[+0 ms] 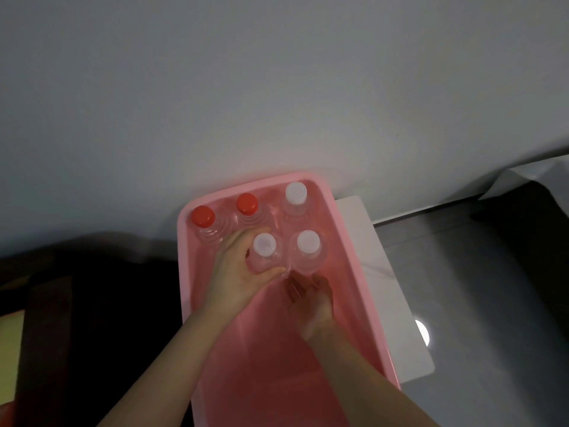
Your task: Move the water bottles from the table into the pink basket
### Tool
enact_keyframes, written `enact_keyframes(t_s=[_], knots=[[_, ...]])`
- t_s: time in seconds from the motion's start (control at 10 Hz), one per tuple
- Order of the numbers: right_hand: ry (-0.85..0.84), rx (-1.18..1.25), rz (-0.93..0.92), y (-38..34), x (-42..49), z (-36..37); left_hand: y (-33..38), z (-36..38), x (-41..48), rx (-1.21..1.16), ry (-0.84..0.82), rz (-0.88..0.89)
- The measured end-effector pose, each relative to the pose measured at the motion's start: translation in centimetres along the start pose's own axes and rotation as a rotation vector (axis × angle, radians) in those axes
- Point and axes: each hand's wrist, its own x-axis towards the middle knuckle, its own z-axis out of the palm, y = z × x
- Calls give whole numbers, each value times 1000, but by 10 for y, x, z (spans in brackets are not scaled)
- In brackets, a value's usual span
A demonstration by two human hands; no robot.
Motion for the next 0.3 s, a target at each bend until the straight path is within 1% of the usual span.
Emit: enact_keyframes(t_s=[0.2, 0.3], knots=[[32, -16, -29, 1, -4, 2, 5, -11, 3, -40, -13, -43], [75, -108, -37, 1, -21, 1, 16, -20, -1, -57, 21, -69]])
